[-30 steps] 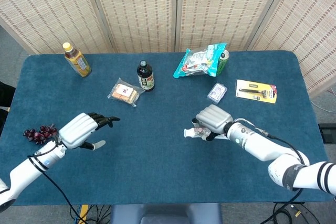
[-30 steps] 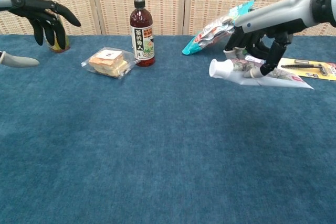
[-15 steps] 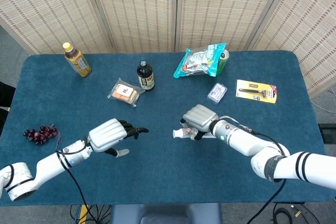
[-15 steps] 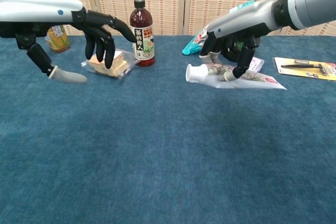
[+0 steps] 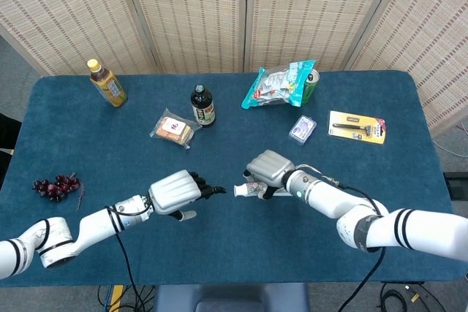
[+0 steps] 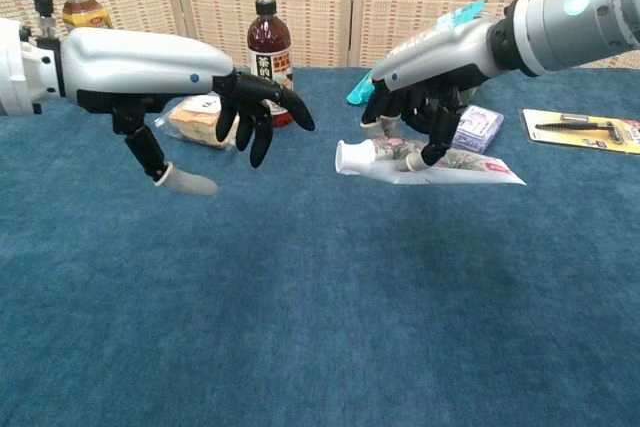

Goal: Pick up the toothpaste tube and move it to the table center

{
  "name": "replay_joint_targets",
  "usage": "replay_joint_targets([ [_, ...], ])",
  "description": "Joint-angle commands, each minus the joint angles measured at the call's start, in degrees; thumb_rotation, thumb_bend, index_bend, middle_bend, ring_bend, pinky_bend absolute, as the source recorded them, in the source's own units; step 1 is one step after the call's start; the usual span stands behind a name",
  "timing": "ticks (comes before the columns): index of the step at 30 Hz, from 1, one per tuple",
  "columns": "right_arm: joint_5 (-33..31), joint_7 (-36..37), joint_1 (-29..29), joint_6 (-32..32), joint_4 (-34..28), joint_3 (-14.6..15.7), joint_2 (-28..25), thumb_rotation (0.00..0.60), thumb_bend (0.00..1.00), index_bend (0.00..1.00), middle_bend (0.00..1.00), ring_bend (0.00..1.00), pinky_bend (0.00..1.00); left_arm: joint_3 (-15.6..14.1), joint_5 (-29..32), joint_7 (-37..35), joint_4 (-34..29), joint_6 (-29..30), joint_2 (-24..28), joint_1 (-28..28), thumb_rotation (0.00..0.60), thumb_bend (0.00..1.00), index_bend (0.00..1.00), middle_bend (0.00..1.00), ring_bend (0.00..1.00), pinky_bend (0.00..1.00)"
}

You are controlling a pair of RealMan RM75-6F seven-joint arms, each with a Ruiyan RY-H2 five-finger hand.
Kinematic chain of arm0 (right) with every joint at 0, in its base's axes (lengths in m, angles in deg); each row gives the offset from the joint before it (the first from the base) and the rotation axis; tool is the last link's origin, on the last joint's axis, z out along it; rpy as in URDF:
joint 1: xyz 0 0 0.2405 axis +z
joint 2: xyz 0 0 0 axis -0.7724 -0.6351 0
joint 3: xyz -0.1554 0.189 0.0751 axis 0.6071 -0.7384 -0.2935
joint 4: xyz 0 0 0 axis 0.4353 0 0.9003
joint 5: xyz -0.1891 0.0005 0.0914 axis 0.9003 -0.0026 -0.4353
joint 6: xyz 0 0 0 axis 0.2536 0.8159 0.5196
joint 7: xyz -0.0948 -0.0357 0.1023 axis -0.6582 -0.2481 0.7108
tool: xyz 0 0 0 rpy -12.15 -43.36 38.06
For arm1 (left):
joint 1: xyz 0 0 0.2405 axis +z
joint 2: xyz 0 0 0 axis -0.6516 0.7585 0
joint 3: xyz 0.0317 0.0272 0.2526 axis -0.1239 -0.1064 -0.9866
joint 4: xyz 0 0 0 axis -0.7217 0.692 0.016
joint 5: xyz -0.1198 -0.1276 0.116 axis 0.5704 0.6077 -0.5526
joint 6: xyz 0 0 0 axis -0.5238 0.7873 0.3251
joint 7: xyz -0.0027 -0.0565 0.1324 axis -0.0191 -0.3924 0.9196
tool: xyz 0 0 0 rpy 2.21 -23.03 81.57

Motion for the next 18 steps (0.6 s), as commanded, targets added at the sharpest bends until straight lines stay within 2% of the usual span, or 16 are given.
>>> replay_joint_targets([
  [1, -0.31, 0.05, 0.53, 0.13, 0.34, 0.40, 0.55, 0.600, 1.00, 0.90, 0.79, 0.69, 0.62, -0.07, 0.98, 0.51, 0.71, -0.96, -0.92, -0.94, 0.600, 0.27, 0.13, 0.41, 0.38, 0.40],
  [18, -2.25, 0.98, 3.97, -0.35, 2.67, 2.23, 3.45, 0.600, 1.00, 0.91, 0.80, 0.70, 0.62, -1.29, 4.05, 4.72, 2.10, -3.57, -3.59, -4.09, 0.600, 0.27, 0.13, 0.41, 0.37, 0.40],
])
